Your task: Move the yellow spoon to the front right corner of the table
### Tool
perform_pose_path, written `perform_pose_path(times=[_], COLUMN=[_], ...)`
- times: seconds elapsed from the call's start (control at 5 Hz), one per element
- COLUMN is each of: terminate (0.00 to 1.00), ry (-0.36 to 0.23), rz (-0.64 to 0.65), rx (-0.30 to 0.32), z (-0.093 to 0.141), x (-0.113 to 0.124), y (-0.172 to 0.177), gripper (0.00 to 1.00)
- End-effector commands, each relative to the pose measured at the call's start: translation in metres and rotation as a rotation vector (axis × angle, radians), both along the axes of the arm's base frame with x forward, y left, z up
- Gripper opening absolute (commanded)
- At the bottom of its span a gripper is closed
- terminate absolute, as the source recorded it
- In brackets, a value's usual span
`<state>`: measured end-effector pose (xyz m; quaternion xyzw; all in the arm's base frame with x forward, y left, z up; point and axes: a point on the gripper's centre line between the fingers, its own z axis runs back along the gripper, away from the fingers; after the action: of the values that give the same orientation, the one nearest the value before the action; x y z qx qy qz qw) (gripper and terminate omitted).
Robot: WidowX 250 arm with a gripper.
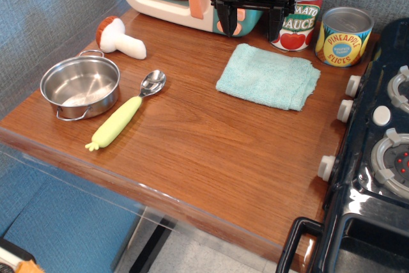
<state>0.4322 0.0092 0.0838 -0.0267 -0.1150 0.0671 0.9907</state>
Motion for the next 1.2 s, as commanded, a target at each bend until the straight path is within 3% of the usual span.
perform_pose_path(times=[0.0,0.2,0.4,0.6,0.8,1.0], terminate=[0.0,0.0,0.0,0.0,0.0,0.0], ry=[0.0,0.006,-0.027,-0.032,0.009,0.053], rz=[0.0,-0.006,-0.025,-0.051,-0.003,0.076], rx=[0.0,0.017,-0.006,0.06,0.13,0.145], z=[0.0,-0.002,0.005,0.005,-0.013,-0.032], x=[0.0,-0.035,-0.071,-0.104,-0.128,-0.135], y=[0.0,0.002,0.009,0.024,0.049,0.079], gripper=[1.0,1.0,1.0,1.0,1.0,1.0])
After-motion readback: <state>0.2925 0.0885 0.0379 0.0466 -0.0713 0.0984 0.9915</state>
